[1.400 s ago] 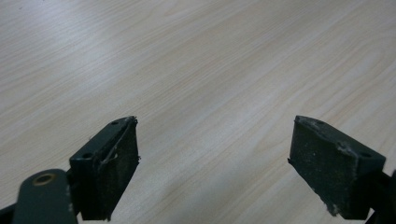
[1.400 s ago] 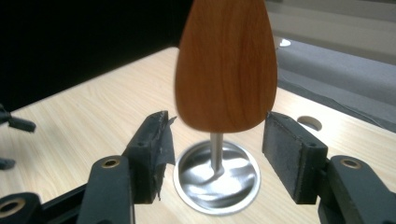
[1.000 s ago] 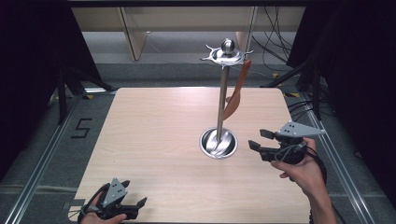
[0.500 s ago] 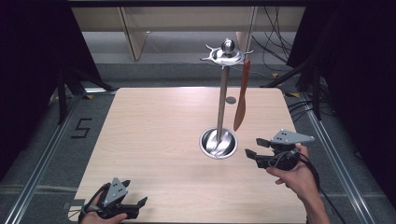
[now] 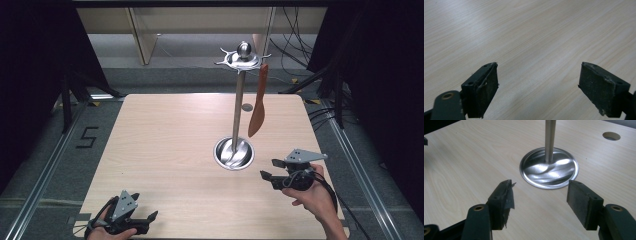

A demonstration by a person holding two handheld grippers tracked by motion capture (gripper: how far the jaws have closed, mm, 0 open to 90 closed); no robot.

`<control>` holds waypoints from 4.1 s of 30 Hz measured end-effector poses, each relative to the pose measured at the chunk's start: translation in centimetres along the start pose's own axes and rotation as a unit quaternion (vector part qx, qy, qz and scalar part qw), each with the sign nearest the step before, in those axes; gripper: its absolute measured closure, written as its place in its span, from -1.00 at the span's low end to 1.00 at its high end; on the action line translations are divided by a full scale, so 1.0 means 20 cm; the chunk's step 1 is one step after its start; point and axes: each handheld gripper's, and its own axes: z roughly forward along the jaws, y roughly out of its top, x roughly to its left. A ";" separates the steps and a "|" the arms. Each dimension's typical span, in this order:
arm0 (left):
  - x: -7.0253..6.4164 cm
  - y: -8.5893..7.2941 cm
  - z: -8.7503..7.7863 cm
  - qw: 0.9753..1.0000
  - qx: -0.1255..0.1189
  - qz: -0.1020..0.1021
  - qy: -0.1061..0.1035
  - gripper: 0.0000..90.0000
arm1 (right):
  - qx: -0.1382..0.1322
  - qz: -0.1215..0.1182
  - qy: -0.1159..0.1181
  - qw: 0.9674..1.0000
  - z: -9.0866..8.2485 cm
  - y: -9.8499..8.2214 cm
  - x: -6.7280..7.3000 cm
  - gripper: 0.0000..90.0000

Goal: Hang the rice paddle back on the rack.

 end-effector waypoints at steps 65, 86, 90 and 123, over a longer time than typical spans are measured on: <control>0.00 0.01 0.01 1.000 -0.003 0.010 -0.013 -0.67 | 0.040 0.032 -0.007 0.999 0.02 -0.24 0.01 -0.23; -0.01 0.01 0.01 1.000 -0.014 -0.002 -0.014 -0.67 | 0.029 0.036 -0.023 0.999 0.01 -0.31 0.00 -0.26; -0.01 0.01 0.01 1.000 -0.014 -0.004 -0.012 -0.67 | 0.032 0.047 -0.023 0.998 0.00 -0.33 0.01 -0.26; -0.01 0.01 0.01 1.000 -0.005 0.005 -0.008 -0.67 | 0.020 0.066 -0.023 0.997 -0.07 -0.44 0.05 -0.28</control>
